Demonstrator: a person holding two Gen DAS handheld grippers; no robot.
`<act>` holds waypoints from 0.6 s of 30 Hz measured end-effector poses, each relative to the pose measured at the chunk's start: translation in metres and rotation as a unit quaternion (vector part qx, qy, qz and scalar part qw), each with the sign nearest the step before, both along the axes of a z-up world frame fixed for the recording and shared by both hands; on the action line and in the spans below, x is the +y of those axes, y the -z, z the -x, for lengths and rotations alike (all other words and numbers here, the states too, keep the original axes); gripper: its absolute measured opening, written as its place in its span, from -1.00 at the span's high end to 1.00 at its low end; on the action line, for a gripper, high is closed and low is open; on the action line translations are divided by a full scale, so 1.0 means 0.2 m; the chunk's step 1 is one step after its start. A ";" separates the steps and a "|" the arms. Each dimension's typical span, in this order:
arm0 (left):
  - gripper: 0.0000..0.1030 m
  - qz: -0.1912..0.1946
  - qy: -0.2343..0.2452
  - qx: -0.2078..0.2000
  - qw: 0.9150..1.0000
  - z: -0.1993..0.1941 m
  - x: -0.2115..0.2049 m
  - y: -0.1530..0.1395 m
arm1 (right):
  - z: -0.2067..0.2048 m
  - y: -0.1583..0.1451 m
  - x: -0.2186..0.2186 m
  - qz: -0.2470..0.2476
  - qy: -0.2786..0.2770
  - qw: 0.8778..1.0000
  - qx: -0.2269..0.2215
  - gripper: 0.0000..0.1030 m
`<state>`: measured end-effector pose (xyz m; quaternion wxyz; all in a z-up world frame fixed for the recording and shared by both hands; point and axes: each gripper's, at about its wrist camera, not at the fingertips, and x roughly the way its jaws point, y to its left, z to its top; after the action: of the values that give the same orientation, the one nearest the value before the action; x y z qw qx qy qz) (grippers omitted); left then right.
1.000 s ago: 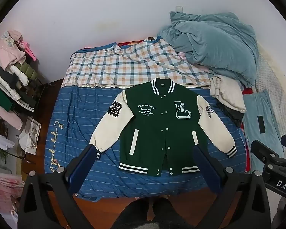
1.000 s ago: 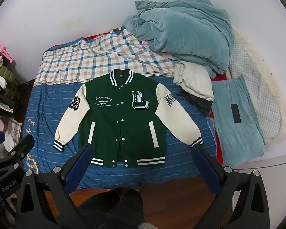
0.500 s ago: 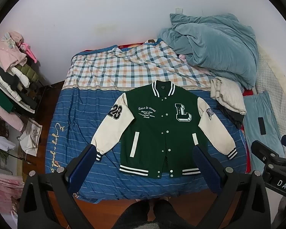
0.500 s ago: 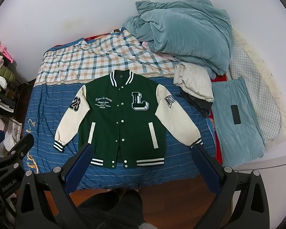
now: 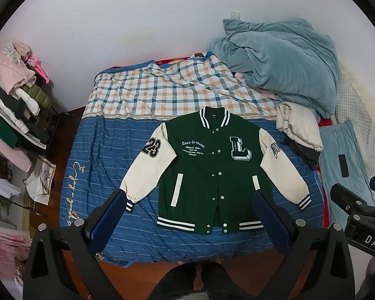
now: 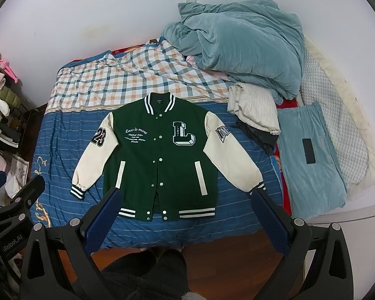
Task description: Fold large clothes
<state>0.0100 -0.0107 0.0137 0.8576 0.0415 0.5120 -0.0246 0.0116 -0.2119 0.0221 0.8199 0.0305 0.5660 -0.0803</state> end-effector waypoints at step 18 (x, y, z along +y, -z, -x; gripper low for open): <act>-1.00 -0.004 -0.001 -0.005 1.000 -0.02 -0.02 -0.03 | 0.00 0.00 0.00 0.000 0.001 1.000 -0.001 -1.00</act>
<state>0.0133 -0.0140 0.0202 0.8599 0.0447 0.5080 -0.0218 0.0109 -0.2112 0.0229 0.8203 0.0312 0.5654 -0.0808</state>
